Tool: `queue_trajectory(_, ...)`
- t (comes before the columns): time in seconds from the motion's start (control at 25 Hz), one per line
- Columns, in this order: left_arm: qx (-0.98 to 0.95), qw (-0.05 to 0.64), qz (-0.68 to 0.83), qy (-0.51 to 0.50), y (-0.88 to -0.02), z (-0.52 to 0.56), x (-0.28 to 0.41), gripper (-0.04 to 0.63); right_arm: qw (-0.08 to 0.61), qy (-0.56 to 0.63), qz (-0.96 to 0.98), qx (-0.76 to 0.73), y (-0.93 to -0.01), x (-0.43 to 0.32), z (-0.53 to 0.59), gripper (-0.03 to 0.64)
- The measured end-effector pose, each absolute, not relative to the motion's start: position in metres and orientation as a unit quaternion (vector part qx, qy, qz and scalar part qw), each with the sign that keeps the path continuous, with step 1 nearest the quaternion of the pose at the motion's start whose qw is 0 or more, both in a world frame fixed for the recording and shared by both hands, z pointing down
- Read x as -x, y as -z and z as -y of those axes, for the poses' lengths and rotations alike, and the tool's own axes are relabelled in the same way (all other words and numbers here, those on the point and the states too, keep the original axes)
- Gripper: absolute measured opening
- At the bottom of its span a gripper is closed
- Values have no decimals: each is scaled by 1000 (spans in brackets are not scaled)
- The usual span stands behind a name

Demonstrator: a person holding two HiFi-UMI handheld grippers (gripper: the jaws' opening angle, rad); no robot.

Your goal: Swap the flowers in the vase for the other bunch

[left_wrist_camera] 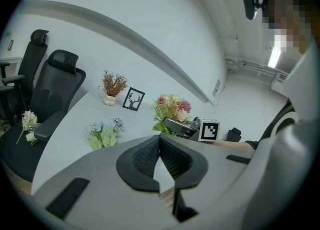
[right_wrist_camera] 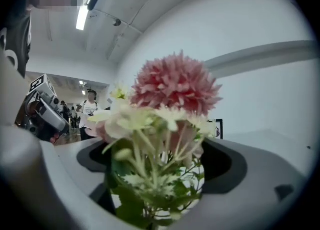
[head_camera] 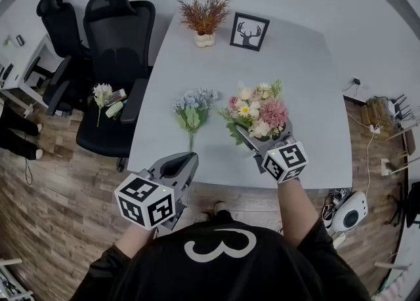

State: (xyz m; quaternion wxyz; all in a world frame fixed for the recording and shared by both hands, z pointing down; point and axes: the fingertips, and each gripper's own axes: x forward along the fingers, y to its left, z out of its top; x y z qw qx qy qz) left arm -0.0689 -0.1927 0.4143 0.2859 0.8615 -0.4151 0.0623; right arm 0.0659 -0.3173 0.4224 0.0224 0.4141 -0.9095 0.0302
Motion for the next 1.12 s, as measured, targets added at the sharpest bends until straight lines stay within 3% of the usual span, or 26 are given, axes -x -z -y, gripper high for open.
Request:
queue_trajectory(0.24,-872,280,398,-60,-411,182,79,9,87,-77,888,-445,-440,-74,311,538)
queue_trajectory(0.64,-886,272,373,-48,-407,154,87,9,103,-81,860,-493,-418,-93,283,540)
queue_trajectory(0.96,-890,260,372,-39,-391,128,76,9,77,-49,862,-499,-371,-106,239,540)
queue_trajectory(1.12,-893,258,369,-29,-380,106,55,9,19,-35,880,-473,-339,-115,190,537)
